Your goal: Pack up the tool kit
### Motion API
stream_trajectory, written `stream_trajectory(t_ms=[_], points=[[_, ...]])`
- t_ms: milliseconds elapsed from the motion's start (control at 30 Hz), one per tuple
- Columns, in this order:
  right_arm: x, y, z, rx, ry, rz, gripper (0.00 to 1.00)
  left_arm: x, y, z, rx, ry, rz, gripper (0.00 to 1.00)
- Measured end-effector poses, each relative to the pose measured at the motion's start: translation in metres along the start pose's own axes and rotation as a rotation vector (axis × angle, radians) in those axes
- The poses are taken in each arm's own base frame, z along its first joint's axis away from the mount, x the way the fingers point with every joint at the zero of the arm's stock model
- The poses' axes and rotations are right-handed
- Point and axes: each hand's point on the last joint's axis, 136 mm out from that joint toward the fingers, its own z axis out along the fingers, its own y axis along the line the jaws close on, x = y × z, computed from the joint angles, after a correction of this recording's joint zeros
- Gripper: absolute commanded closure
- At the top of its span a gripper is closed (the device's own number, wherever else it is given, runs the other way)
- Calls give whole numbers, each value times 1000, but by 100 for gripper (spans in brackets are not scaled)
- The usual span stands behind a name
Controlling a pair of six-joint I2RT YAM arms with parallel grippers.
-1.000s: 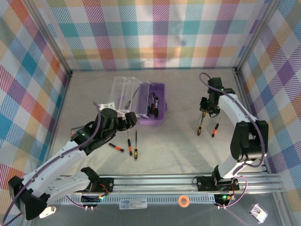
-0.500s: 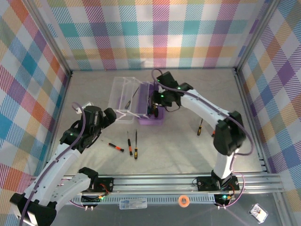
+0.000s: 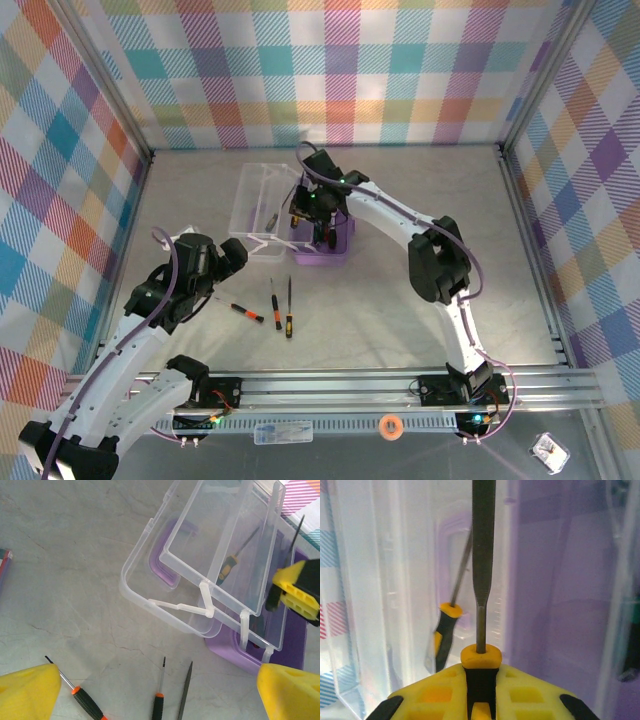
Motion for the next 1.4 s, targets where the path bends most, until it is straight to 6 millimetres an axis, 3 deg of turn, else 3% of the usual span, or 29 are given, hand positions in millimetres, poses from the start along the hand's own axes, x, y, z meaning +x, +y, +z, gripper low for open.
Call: stream_trajectory(t_ms=[200,400,833,967,1067,1167,1267,1400], points=[[4,-4,16,8,30,60,82,0,0,0,1,0,0,0],[11,-8,24,14,68,97,70,1,-1,0,6,6,0,0],[14,-6,17,19,76,67,70,3,-3,-1,20,16,-1,0],[5,5,-13,22,23,11,68,5,-6,-1,34,29,0,0],[-5,19,-53,14,-56,-61,68,8,-9,-1,55,49,0,0],[-8,16,-98,54,-150,-139,65,12,-13,-1,75,72,11,0],[0,-18,-139,162,-227,-196,64,16,-16,-2,90,97,36,0],[29,-94,-183,320,-253,-195,58,14,-25,-12,140,103,68,0]])
